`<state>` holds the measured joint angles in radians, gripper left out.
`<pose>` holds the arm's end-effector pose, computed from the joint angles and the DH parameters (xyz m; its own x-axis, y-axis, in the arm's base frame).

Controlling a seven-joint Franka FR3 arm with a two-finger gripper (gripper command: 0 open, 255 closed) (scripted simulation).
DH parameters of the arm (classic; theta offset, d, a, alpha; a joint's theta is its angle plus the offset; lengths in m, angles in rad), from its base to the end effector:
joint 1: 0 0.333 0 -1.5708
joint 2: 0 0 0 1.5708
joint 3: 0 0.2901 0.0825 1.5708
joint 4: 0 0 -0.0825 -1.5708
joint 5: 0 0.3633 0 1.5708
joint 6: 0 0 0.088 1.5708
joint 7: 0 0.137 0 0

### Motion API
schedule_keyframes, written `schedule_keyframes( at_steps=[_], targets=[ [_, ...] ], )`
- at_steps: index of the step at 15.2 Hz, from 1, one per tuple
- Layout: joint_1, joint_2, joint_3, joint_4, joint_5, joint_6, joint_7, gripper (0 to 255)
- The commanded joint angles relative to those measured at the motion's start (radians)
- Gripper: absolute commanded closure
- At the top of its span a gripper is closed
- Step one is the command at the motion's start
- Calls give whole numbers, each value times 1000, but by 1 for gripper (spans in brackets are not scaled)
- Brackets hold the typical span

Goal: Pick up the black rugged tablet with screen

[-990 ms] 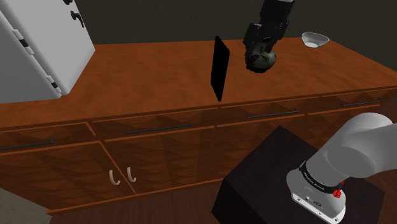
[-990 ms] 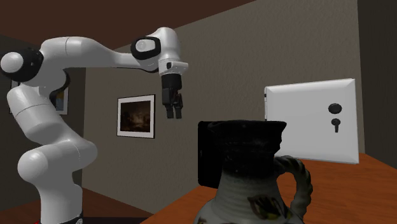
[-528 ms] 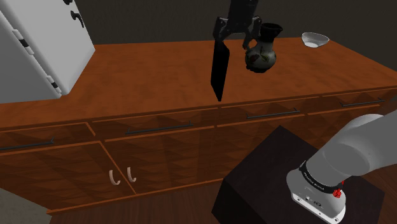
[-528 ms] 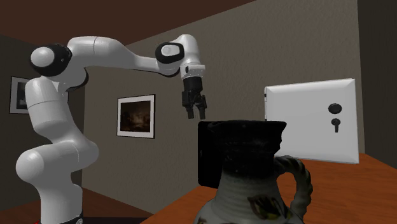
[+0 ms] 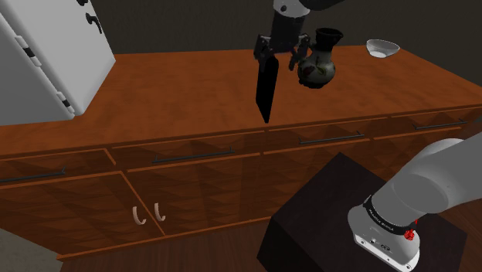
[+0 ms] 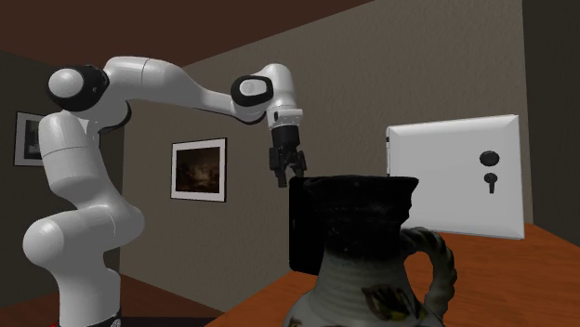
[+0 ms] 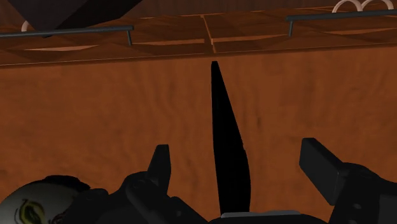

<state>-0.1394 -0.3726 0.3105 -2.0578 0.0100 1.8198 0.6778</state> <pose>0.4418 0.0919 0.5410 0.8565 -0.4923 0.1551 -0.4990 -0.8666 0.0052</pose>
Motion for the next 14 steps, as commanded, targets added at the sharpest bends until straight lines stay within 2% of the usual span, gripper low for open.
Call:
schedule_keyframes(
  at_steps=[1,2,11,14],
  targets=[
    [1,-1,2,-12,1,12,3,0],
    [1,-1,2,-12,1,11,2,255],
    [1,-1,2,-12,1,12,3,255],
    [-1,4,0,32,-1,-28,1,255]
  ],
)
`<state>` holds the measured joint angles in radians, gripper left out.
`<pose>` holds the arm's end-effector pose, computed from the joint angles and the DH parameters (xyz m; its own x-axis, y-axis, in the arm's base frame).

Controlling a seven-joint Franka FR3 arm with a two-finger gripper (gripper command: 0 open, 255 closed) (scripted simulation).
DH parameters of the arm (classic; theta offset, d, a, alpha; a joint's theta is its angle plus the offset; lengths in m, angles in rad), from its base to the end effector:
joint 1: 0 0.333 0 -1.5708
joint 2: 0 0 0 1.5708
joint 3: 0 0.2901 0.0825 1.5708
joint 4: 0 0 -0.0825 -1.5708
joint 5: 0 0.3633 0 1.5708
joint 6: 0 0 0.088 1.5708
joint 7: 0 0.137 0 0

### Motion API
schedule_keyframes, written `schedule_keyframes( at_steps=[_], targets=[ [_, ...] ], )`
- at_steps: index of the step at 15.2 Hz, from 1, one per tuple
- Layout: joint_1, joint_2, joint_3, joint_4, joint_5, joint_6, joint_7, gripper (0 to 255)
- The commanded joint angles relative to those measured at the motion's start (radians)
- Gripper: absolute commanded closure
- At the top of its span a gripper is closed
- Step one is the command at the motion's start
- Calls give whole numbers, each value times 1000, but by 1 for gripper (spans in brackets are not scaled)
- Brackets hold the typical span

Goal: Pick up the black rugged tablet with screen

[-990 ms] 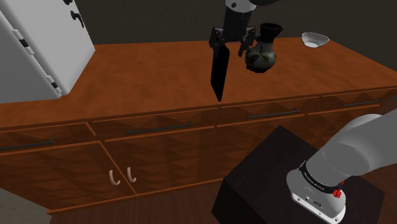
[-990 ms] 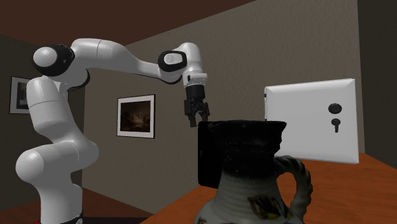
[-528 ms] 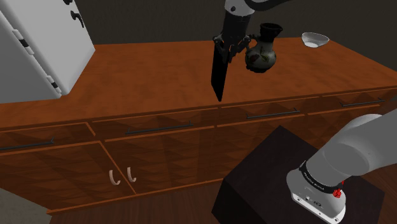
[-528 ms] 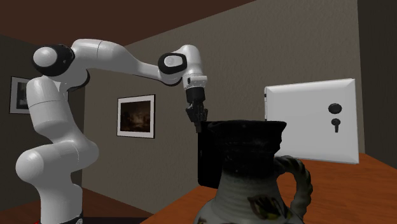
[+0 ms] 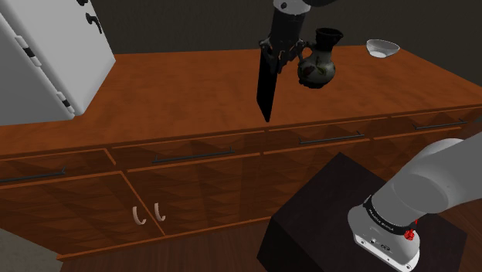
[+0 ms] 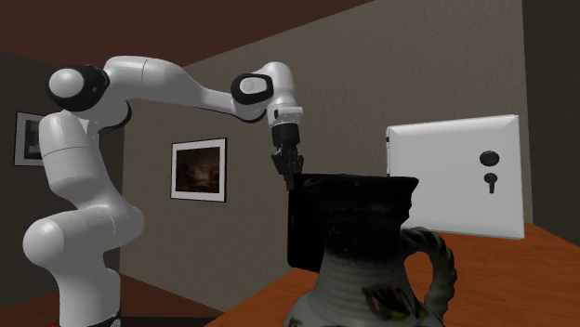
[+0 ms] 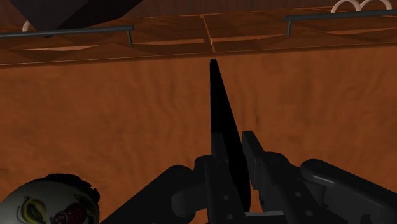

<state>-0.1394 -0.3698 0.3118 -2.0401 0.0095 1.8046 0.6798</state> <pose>0.4419 0.0931 0.5465 0.8564 -0.4925 0.1549 -0.4993 -0.8664 0.0053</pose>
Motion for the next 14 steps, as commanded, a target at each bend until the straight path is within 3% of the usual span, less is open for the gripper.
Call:
schedule_keyframes(
  at_steps=[1,14],
  targets=[
    [-1,3,-1,29,-1,-26,-2,255],
    [-8,39,-2,215,-12,-176,-5,255]
  ],
)
